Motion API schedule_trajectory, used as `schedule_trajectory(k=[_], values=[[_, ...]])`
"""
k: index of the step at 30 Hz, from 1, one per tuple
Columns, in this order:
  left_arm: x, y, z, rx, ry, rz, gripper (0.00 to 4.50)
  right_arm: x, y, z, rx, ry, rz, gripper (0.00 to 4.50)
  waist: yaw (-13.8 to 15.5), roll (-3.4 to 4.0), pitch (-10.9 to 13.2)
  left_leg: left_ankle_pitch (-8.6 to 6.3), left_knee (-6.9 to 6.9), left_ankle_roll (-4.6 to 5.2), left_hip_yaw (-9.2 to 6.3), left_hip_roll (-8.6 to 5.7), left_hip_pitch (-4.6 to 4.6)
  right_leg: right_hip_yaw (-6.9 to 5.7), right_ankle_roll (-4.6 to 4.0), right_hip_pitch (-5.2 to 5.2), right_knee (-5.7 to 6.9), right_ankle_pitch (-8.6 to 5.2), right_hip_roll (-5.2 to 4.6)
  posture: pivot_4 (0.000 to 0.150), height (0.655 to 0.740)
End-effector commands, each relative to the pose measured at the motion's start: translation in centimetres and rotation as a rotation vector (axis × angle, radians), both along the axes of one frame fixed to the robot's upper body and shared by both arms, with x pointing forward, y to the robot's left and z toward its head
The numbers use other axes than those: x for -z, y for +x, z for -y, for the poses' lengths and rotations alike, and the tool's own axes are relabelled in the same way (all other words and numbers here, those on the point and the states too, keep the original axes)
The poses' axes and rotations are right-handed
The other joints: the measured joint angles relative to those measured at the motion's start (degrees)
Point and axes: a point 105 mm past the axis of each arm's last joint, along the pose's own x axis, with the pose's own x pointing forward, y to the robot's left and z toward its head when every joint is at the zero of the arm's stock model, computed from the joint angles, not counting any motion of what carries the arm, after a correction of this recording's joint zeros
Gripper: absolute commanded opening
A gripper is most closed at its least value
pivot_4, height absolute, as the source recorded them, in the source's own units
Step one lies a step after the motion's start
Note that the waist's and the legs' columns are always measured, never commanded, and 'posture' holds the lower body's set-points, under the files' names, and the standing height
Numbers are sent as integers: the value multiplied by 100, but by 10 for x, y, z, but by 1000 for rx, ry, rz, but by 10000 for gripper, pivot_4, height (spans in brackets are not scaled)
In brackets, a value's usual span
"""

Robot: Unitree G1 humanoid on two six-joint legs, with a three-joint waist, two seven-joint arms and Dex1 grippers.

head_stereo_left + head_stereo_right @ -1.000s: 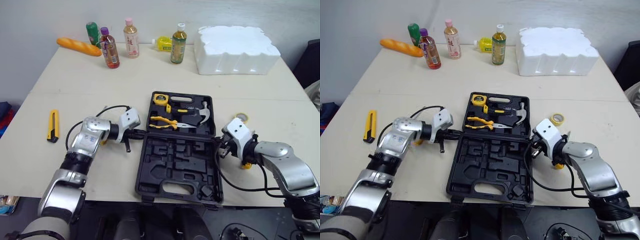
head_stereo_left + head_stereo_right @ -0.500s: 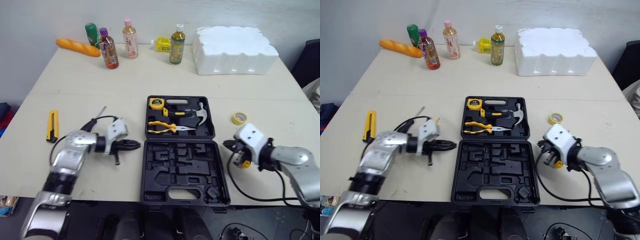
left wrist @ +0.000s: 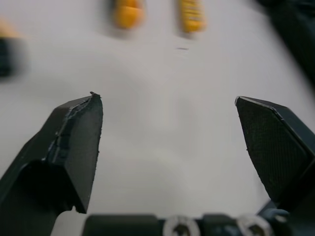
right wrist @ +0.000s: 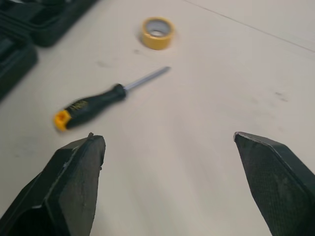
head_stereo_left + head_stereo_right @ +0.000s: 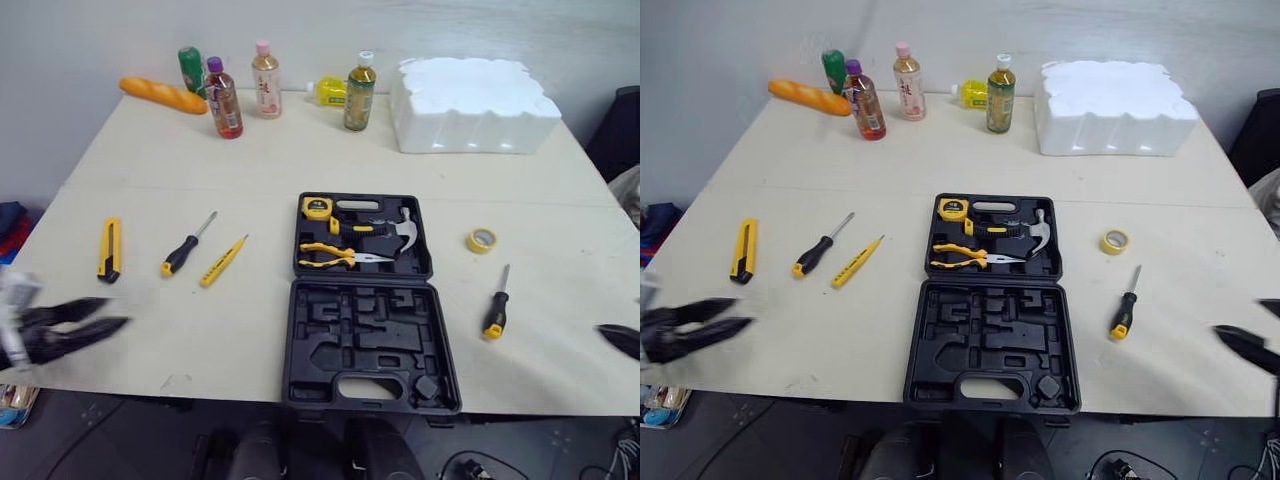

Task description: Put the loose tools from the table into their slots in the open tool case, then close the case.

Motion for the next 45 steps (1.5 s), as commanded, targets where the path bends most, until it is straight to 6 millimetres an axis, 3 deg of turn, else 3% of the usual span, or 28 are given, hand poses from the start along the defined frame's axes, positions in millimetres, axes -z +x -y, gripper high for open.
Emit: schedule_trajectory(k=[1,5,7,10,14,15,19,24,29,34,37,43,44,45], values=[[-3,-6,-20,-79,44,35,44887,-14,-5,14,26,-20,52,44559,-5,2,-1,1,-7,0,3,-1,2,2,0,-1,-2,1,-3,1500,7355],[1,-5,-33,-173,94,53,44887,-10,-10,33,65,-56,46,44559,0,1,-1,13,-39,-19,4,-2,3,2,-3,-12,-6,0,-6,1500,7355],[-2,0,-22,-135,67,90,44887,-14,-8,34,72,-27,83,44559,-1,1,-1,16,-48,-25,4,-1,4,0,-8,-15,-5,-3,-4,1500,7355],[-10,19,1,-89,35,143,44887,-8,-3,19,4,3,95,44559,10,1,-1,22,-50,-33,3,0,4,-2,-9,-14,1,-4,-1,1500,7355],[-4,29,24,-5,79,108,44887,-14,5,6,-35,40,147,44559,14,1,-2,34,-48,-30,-1,-1,5,-3,-2,-10,8,1,2,1500,7355],[-3,33,30,11,94,105,44887,-17,8,0,-59,60,176,44559,14,2,-2,34,-49,-31,1,-2,8,-1,-2,-9,8,1,2,1500,7355],[7,70,53,-11,178,84,44887,-15,2,-62,-309,184,191,44559,59,-7,-7,47,-57,-19,-4,-1,11,-4,-2,-5,5,1,12,1500,7355],[6,88,74,31,166,75,44887,-21,-17,-100,-443,234,170,44559,39,-5,-4,56,-51,-6,-4,0,5,-1,2,-6,8,3,19,1500,7355],[14,110,79,21,213,32,44887,-27,-30,-128,-562,243,147,44559,27,-15,-9,56,-43,0,-3,-2,6,0,6,-2,9,5,20,1500,7355],[26,123,86,49,275,-6,44887,-30,-37,-137,-611,236,150,44559,45,-21,-8,56,-44,0,-4,-2,3,-3,5,-4,4,5,25,1500,7355],[35,135,86,31,325,-27,35896,-32,-38,-135,-617,237,165,45000,67,-25,-10,56,-37,2,-4,-5,4,-6,7,-2,6,6,24,1500,7355],[41,138,100,103,278,-25,10426,-31,-38,-132,-640,253,172,45000,197,-24,-11,58,-36,10,-4,-9,8,-6,13,3,7,9,19,1500,7355],[39,138,97,100,275,-21,10428,-30,-37,-132,-641,252,172,45000,198,-24,-11,58,-37,11,-4,-9,8,-4,13,3,5,9,17,1500,7355],[31,136,93,105,290,-3,10428,-38,-43,-145,-660,233,184,45000,196,-24,-11,58,-37,11,-4,-9,8,-4,13,3,5,9,17,1500,7355]])
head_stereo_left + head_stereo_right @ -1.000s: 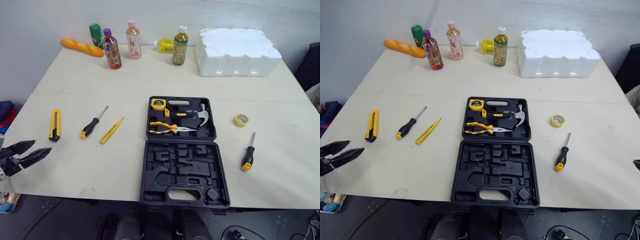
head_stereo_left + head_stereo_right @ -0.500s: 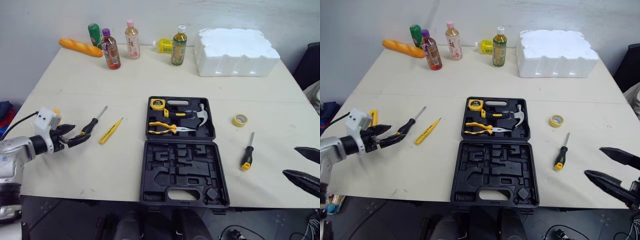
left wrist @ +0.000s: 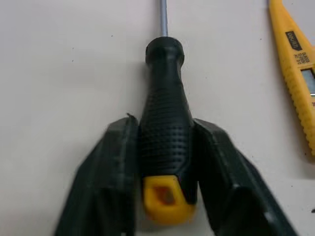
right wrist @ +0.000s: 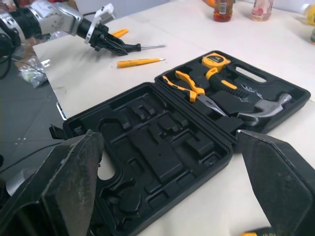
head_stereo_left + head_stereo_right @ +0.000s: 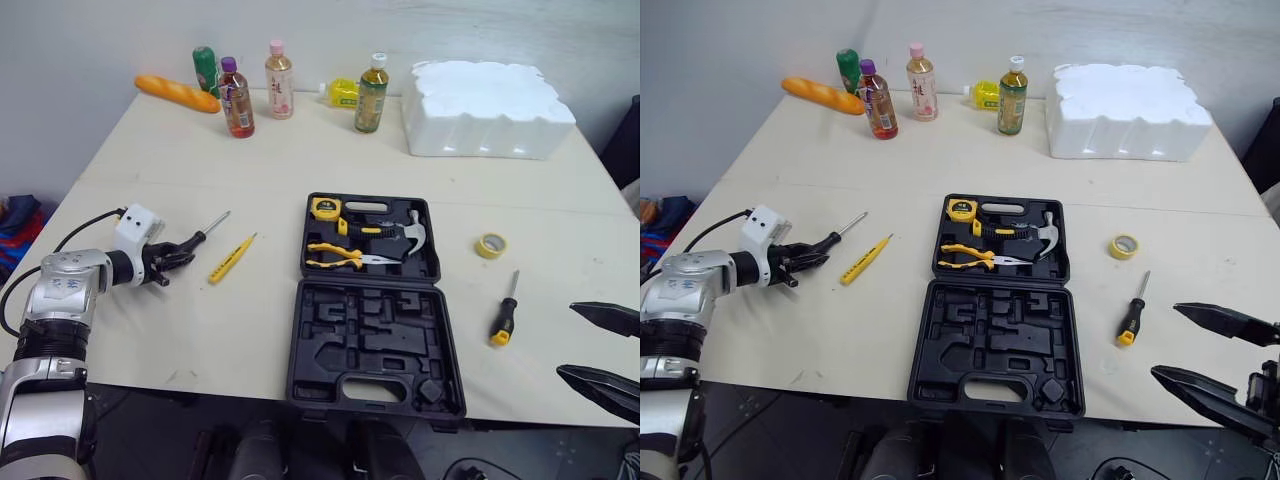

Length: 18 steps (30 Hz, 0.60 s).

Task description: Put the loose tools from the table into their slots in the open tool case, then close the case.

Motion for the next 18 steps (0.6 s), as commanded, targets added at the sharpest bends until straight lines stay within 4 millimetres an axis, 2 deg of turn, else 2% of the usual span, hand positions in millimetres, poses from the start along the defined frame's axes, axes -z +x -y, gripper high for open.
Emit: schedule_trajectory(k=[1,2,4,7,9,12,14,15,16,18], values=[[-13,-8,-6,47,19,7,10428,-19,-14,-24,-43,-23,59,45000,-5,5,3,0,0,0,0,0,0,0,0,0,0,0,0,1500,7355],[-23,-10,-7,67,30,25,10428,-24,-19,-32,-56,-25,60,45000,-7,8,5,0,-3,0,0,0,-5,2,0,-6,1,0,-2,1500,7355],[-55,-19,14,241,47,96,10428,-28,-25,-37,-57,-20,58,45000,-21,-13,10,5,-9,-10,-7,9,-12,-2,-6,-14,5,-3,6,1500,7355],[-75,-30,49,430,50,106,10428,-27,-24,-36,-56,-10,45,45000,-21,-62,-4,5,-6,-17,-11,17,-14,-7,-11,-10,4,-6,11,1500,7355],[-78,-39,73,556,102,97,10428,-25,-22,-37,-67,-13,34,45000,-11,-63,-5,2,1,-3,-9,8,-13,-4,-6,0,-5,-2,0,1500,7355],[-78,-49,95,678,141,86,10428,-23,-21,-38,-80,-26,25,45000,-12,-58,-7,-3,-1,13,-7,-5,-8,1,-1,11,-19,2,-12,1500,7355],[-78,-50,124,749,133,74,10428,-23,-20,-37,-82,-32,23,45000,-5,-57,-6,-3,0,12,-8,-2,-9,0,-2,12,-20,2,-8,1500,7355],[-71,-55,146,826,155,46,10428,-21,-20,-34,-75,-47,19,45000,1,-57,-6,-3,4,12,-9,-2,-9,-1,-1,12,-18,2,-4,1500,7355],[-66,-60,160,877,174,28,10428,-20,-20,-32,-70,-58,16,45000,15,-58,-6,-2,9,13,-13,-2,-15,-2,0,11,-17,2,0,1500,7355],[-60,-61,180,916,197,19,10428,-17,-19,-28,-53,-79,8,45000,43,-58,-6,-2,14,13,-16,-3,-14,-3,2,16,-18,3,9,1500,7355]])
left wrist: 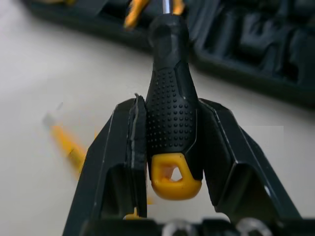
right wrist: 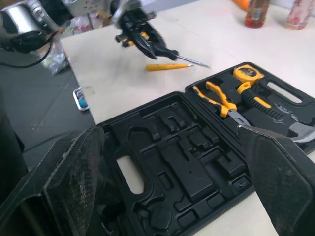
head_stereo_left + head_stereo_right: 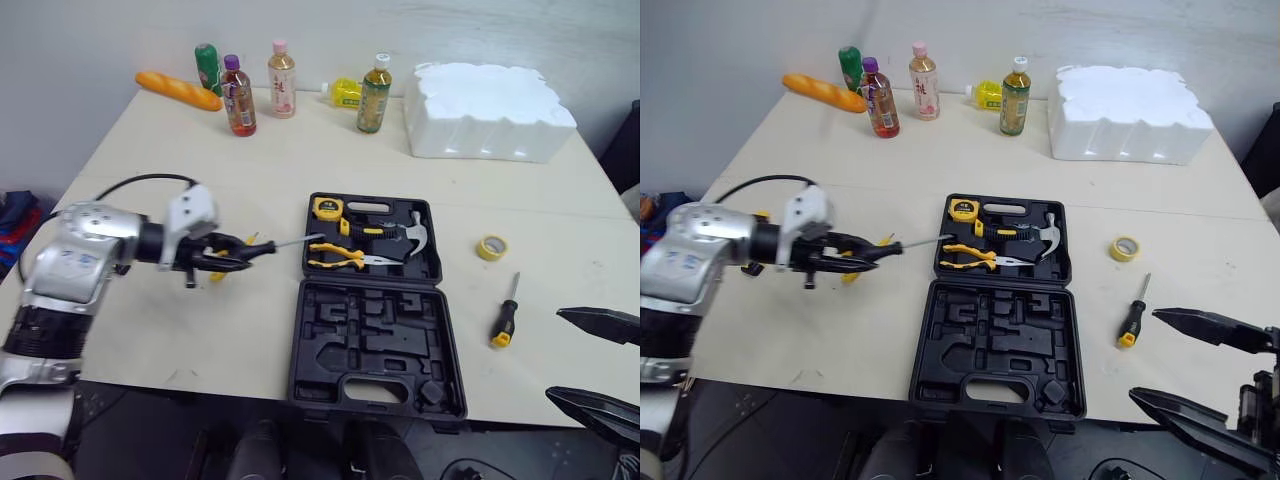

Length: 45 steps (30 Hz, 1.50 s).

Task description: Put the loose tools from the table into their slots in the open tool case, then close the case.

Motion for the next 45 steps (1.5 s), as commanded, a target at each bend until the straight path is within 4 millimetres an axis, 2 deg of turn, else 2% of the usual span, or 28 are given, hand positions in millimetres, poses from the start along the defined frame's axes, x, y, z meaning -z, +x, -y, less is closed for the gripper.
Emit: schedule_trajectory(k=[1,4,8,12,20,28,35,43,45], values=[[3,-7,33,86,52,16,10428,2,12,8,28,-34,4,45000,23,0,0,0,3,0,3,-2,0,2,2,0,0,1,9,1500,7355],[12,-8,49,119,80,1,10428,9,41,9,58,-90,2,45000,-112,0,1,-2,24,0,14,7,7,17,12,6,5,7,9,1500,7355],[23,-1,58,114,142,32,10428,19,54,12,77,-109,-2,45000,-63,14,8,8,16,-15,-1,9,6,8,1,5,8,0,13,1500,7355],[28,1,67,138,155,51,10428,24,61,14,84,-114,-10,45000,-38,27,16,18,30,-32,-4,13,-5,12,-1,-3,14,-3,60,1500,7355],[34,1,84,182,166,77,10428,30,67,15,101,-125,-22,45000,-35,27,16,9,58,-19,-5,19,-14,23,9,3,15,2,65,1500,7355],[40,4,93,210,252,130,10428,32,67,12,108,-129,-21,45000,-34,28,15,9,59,-20,-4,21,-13,23,8,3,15,2,66,1500,7355],[40,8,100,200,254,117,10428,33,65,10,118,-125,-16,45000,-21,31,14,9,61,-19,-7,21,-13,21,9,6,15,2,66,1500,7355],[41,8,96,174,281,86,10428,34,65,7,127,-115,-11,45000,12,36,11,6,66,-15,-7,20,-12,22,10,10,16,3,64,1500,7355],[38,7,97,186,264,99,20517,34,65,7,127,-114,-11,45000,12,36,11,6,66,-15,-7,20,-11,22,9,11,16,3,65,1500,7355]])
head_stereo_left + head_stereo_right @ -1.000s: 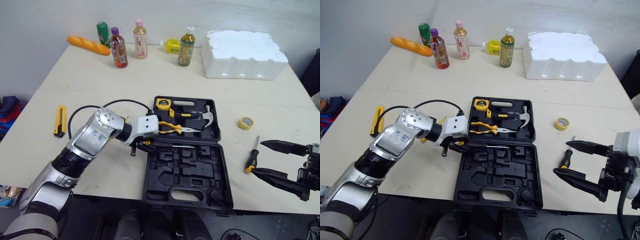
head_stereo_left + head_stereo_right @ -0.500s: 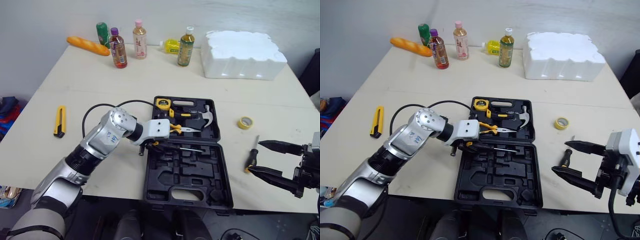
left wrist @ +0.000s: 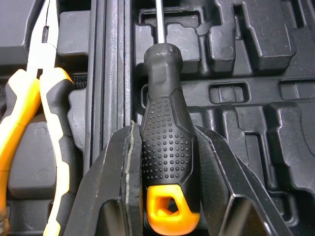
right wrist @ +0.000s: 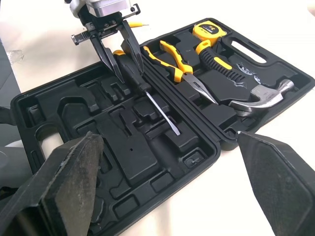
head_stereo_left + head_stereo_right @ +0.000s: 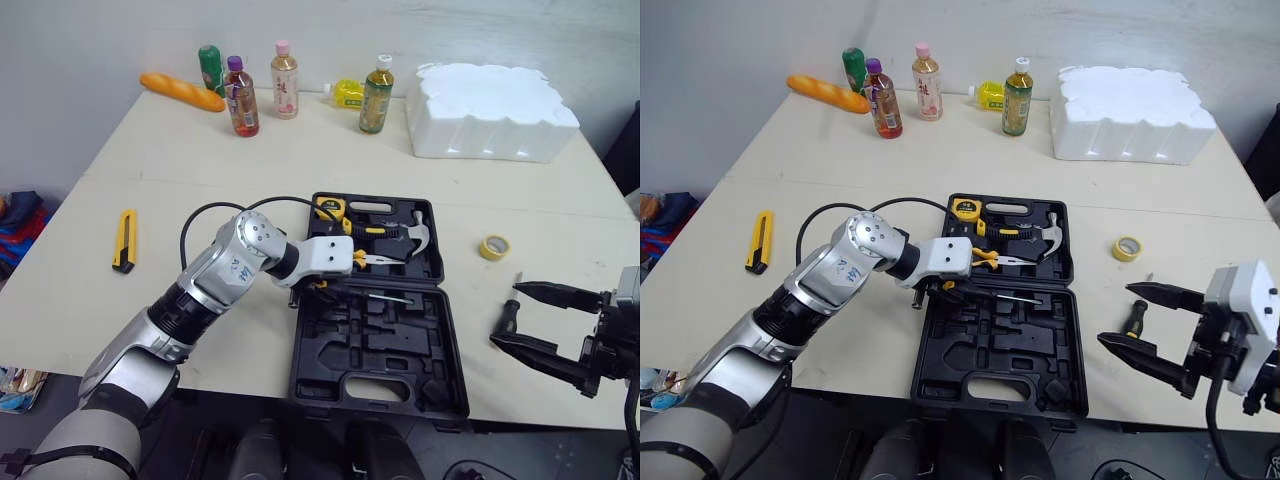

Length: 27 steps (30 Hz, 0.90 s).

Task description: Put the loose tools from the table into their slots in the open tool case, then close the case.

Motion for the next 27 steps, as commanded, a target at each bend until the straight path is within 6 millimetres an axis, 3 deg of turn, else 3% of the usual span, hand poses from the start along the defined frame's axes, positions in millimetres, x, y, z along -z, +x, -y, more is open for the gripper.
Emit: schedule_trajectory(k=[1,4,8,11,14,18,20,27], values=[[-12,-2,-1,6,-25,13,23452,-4,-2,-2,-3,4,21,45000,-1,1,0,0,0,0,0,0,1,0,0,0,0,0,0,1500,7355],[-34,-10,-8,42,-83,-24,34689,-4,-3,-3,-4,6,20,45000,-7,2,1,0,0,0,0,1,0,0,0,0,2,0,0,1500,7355],[-45,-5,-10,116,-218,58,34689,-4,-5,0,-3,-6,17,45000,-31,11,2,1,-1,-3,-2,3,0,-1,-2,0,1,-1,0,1500,7355],[-44,-7,-4,123,-375,-27,34689,-6,-5,4,5,-20,19,45000,-29,15,0,1,1,-2,-1,0,2,-2,-1,4,1,-1,-2,1500,7355],[-30,-5,1,121,-528,-121,26821,-8,-4,8,12,-16,15,45000,-32,15,0,0,5,0,-1,-1,3,-4,1,7,0,1,-3,1500,7355],[0,5,3,73,-500,-129,9808,-5,-4,7,12,-11,6,45000,-38,15,0,-1,6,0,-2,0,3,-5,2,7,-1,1,1,1500,7355],[5,9,2,61,-488,-125,248,-4,-4,7,14,-9,2,45000,-46,15,0,-2,5,2,-2,0,3,-6,2,7,-1,1,2,1500,7355],[12,8,3,71,-451,-143,248,-3,-5,9,24,-5,-9,45000,-54,15,0,-5,3,3,-2,2,3,-5,2,7,-2,1,1,1500,7355]])
